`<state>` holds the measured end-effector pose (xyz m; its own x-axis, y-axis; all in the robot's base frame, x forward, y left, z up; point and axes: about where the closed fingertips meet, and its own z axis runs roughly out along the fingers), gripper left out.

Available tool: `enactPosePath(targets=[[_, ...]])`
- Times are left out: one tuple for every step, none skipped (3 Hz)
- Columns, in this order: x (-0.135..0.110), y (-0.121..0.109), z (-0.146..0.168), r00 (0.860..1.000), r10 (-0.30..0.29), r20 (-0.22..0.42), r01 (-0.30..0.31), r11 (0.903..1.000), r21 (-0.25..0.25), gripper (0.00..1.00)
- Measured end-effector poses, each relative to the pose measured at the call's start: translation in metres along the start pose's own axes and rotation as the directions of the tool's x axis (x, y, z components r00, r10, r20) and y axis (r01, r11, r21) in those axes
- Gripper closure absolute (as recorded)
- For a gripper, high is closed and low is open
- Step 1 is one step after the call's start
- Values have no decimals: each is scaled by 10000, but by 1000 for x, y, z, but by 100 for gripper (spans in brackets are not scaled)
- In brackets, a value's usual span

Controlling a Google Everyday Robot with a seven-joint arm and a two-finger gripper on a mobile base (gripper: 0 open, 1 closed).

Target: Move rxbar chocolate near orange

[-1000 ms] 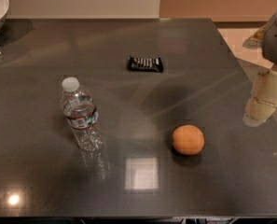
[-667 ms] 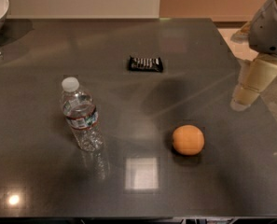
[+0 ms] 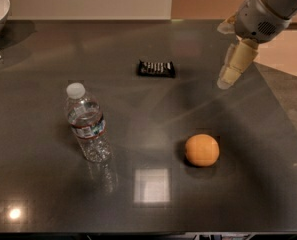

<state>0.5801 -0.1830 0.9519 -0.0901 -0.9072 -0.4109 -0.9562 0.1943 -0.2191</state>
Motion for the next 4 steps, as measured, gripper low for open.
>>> enactPosePath(targets=[[-9, -35, 33, 9993, -18, 370, 27, 9997, -257, 0], [-20, -65, 71, 9990, 86, 430, -66, 9989, -468, 0], [-30, -83, 103, 9966, 548, 614, -508, 9966, -652, 0], [-40, -94, 125, 9880, 1269, 877, -1222, 9909, -568, 0]])
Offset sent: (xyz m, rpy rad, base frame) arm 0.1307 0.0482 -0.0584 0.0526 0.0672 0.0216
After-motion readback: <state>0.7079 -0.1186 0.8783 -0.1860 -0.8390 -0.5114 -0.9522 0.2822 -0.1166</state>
